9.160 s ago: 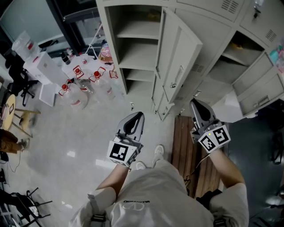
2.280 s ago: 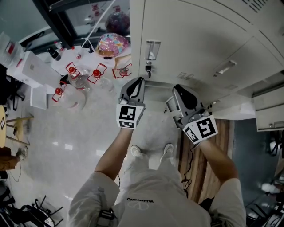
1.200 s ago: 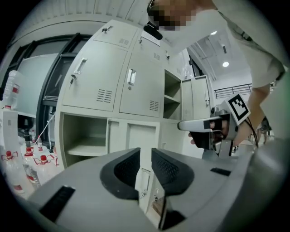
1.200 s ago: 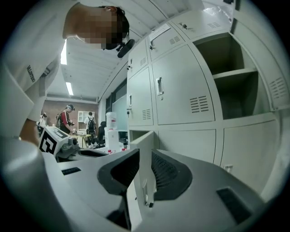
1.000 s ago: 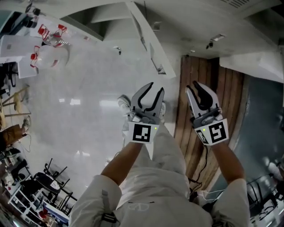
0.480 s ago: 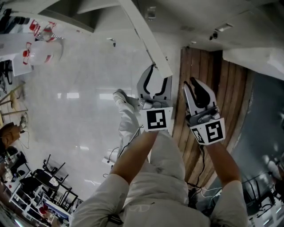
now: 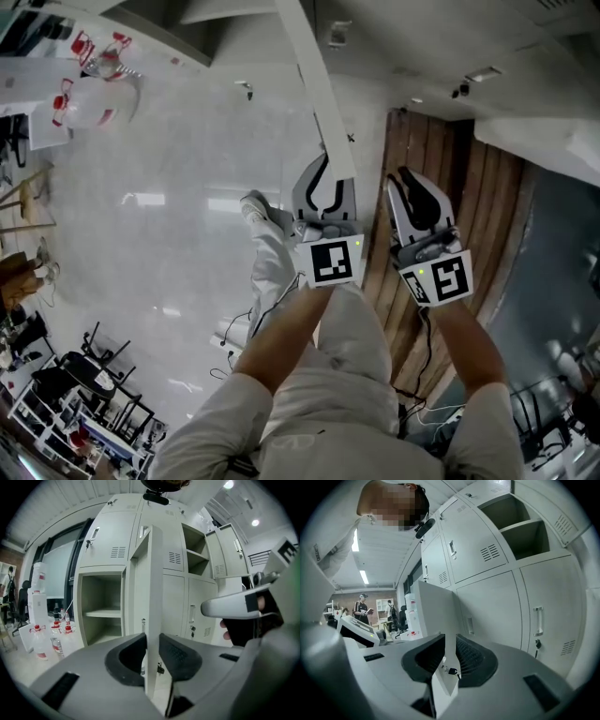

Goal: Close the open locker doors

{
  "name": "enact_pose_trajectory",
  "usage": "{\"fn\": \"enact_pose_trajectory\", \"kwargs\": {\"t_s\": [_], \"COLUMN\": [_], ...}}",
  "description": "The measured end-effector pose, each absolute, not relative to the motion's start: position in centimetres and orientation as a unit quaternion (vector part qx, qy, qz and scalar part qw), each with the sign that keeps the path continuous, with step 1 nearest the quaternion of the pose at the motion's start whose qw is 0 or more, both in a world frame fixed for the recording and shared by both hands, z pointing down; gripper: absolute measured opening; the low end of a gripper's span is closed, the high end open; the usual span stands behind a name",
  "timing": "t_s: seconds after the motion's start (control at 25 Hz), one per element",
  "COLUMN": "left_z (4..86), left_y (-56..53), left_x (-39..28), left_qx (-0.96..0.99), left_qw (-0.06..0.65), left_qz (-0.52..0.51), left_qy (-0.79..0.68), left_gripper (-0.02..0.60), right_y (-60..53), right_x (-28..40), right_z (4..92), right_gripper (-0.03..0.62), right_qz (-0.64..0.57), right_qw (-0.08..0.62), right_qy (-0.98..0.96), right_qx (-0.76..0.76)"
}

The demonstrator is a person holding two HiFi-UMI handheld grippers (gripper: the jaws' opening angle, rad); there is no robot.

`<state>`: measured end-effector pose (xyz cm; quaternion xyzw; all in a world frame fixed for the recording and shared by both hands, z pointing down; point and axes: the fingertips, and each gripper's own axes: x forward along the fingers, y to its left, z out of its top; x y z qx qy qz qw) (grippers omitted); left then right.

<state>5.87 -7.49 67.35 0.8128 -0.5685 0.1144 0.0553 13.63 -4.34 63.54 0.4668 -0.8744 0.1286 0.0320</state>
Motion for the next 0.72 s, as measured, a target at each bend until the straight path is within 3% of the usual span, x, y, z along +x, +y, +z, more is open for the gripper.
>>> {"fn": "enact_pose_trajectory", "kwargs": {"t_s": [0.2,0.48,0.72], "left_z": [67.4,67.5,67.2], "left_y": [-6.9,-6.9,-6.9], "left_x": [2.9,-0.2,-2.5], "left_qx": [0.828,0.860,0.894], "left_qw": [0.050,0.033,0.020], "left_qz": [0.122,0.142,0.141], "left_qy": [-0.544,-0.490,-0.425], "left_gripper": [0.087,0.088,0.089], "right_y": [-4.0,-4.8,-6.3], "right_x": [9.2,2.4,-0.6], "right_z": [65.9,69.0,69.1], "right_gripper": [0.083,0.140,0.147], "right_qz": [0.120,0.099,0.092], "right_qw": [0.070,0.103,0.093], "right_qy": [-0.903,-0.929,-0.942], "right_qx": [0.407,0.342,0.309]}}
